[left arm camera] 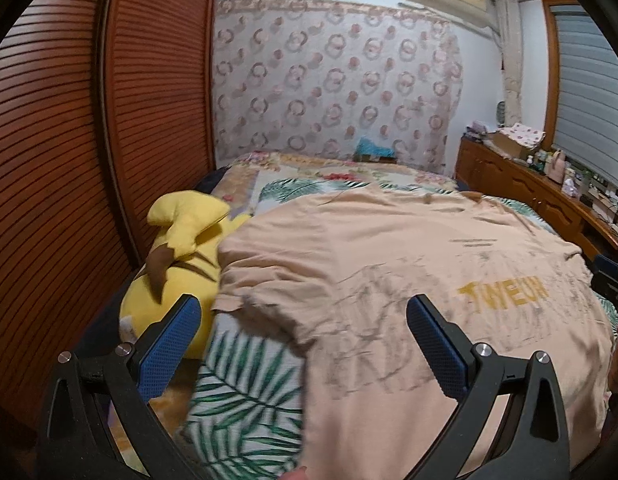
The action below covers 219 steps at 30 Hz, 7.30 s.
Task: Fold small clothes
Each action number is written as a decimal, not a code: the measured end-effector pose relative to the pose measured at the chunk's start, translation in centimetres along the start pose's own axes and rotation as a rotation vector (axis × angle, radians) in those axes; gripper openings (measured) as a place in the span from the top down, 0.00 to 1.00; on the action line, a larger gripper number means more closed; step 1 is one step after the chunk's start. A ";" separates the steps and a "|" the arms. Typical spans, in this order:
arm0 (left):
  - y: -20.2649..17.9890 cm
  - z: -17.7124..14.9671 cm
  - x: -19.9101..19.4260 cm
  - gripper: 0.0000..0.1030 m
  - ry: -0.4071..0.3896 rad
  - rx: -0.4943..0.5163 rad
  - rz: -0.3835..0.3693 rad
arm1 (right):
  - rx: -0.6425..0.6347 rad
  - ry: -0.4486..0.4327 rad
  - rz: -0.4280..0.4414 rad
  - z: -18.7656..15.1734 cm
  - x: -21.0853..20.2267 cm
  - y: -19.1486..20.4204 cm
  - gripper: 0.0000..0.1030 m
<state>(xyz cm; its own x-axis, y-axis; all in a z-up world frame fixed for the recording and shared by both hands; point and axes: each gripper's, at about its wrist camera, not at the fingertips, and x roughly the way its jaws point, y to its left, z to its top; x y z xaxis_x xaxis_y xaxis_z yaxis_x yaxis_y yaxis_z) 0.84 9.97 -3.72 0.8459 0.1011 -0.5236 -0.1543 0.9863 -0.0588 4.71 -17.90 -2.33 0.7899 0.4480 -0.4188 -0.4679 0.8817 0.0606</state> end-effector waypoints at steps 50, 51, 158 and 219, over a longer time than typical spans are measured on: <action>-3.9 5.5 6.1 0.72 0.200 0.147 -0.287 | -0.131 0.123 0.043 2.8 6.7 0.8 0.00; -3.3 5.2 5.5 0.61 0.193 0.144 -0.283 | -0.131 0.123 0.044 2.9 6.7 0.8 0.00; -1.4 -1.2 8.6 0.12 0.314 0.133 -0.111 | -0.174 0.246 -0.001 14.1 25.5 -1.2 0.67; -26.1 5.0 18.9 0.00 0.374 0.506 -0.474 | 0.260 0.367 -0.209 4.4 9.6 -30.7 0.50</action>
<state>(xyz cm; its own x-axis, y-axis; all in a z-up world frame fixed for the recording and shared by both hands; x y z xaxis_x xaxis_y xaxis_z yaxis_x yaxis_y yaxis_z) 23.36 -13.23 -7.85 0.5220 -0.3072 -0.7957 0.5072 0.8618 0.0001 28.39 -40.04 -4.23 0.6428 0.2169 -0.7347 -0.1628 0.9758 0.1457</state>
